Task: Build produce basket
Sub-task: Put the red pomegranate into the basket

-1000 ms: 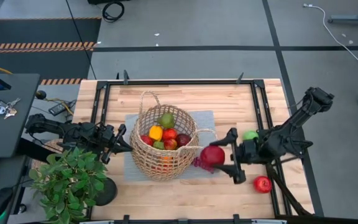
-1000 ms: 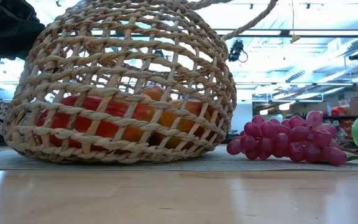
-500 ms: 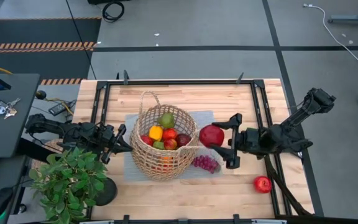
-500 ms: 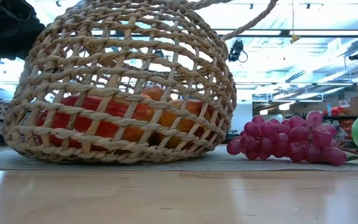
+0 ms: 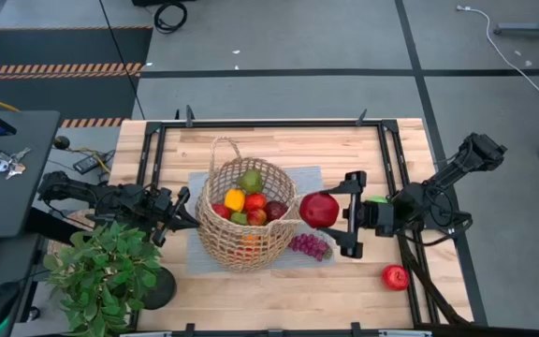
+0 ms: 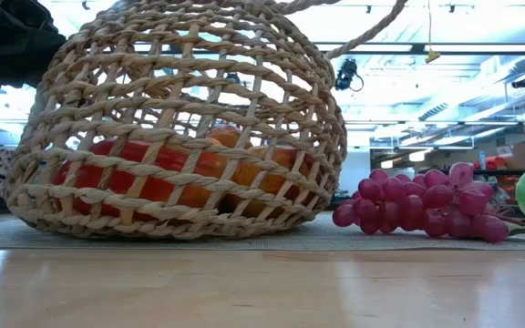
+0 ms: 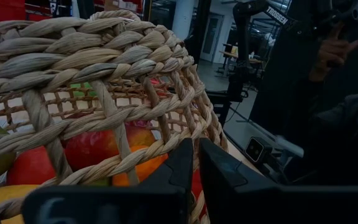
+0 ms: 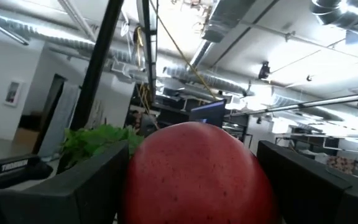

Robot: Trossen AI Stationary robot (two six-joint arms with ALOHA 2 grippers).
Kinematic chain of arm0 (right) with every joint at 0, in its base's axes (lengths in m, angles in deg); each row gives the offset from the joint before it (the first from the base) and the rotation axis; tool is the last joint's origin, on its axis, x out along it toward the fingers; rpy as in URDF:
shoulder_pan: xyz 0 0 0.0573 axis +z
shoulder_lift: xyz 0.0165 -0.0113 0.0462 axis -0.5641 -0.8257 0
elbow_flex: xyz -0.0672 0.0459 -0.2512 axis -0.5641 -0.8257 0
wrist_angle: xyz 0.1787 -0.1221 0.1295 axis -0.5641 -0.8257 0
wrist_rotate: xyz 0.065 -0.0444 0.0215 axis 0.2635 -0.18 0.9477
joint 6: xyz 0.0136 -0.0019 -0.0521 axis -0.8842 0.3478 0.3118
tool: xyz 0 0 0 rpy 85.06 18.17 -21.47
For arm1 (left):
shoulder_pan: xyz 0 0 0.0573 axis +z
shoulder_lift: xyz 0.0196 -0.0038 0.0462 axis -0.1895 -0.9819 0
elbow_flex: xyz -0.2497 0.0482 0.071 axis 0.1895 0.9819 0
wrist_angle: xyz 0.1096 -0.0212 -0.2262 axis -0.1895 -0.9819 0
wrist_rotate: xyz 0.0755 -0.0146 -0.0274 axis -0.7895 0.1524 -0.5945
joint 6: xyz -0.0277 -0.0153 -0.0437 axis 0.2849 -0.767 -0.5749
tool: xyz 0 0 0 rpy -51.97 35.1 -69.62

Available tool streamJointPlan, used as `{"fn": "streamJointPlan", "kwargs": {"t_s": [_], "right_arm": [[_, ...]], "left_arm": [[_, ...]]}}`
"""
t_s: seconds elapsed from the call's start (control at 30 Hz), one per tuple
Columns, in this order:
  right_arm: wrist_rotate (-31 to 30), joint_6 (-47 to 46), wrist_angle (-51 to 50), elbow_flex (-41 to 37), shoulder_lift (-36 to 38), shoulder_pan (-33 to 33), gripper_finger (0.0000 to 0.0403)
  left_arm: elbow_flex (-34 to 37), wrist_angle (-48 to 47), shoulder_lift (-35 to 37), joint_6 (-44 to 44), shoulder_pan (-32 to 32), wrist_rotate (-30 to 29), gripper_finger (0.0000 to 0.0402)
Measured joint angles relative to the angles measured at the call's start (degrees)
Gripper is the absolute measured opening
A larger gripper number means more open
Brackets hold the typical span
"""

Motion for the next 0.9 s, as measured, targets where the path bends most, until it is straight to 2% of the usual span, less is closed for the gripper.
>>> {"fn": "streamJointPlan", "kwargs": {"t_s": [0.3,0.43,0.57,0.77,0.9], "right_arm": [[-0.63,-1.4,-3.11,0.18,0.0,-3.16,0.0352],[1.83,-5.53,-11.65,3.17,-0.2,-5.76,0.0352],[3.52,-9.74,-15.28,6.36,-3.83,-10.2,0.0352],[4.98,-10.19,-15.35,11.95,-11.93,-15.55,0.0352],[5.16,-9.94,-18.79,16.5,-16.81,-17.38,0.0352]], "left_arm": [[0.02,0.0,0.01,0.01,0.0,0.0,0.0028],[0.01,0.0,0.0,-0.01,0.0,0.0,0.0031],[0.0,0.02,-0.02,0.01,0.0,0.0,0.0036],[0.0,0.02,0.01,0.01,0.0,0.0,0.003],[0.0,0.02,0.0,0.03,0.0,0.0,0.0028]]}}
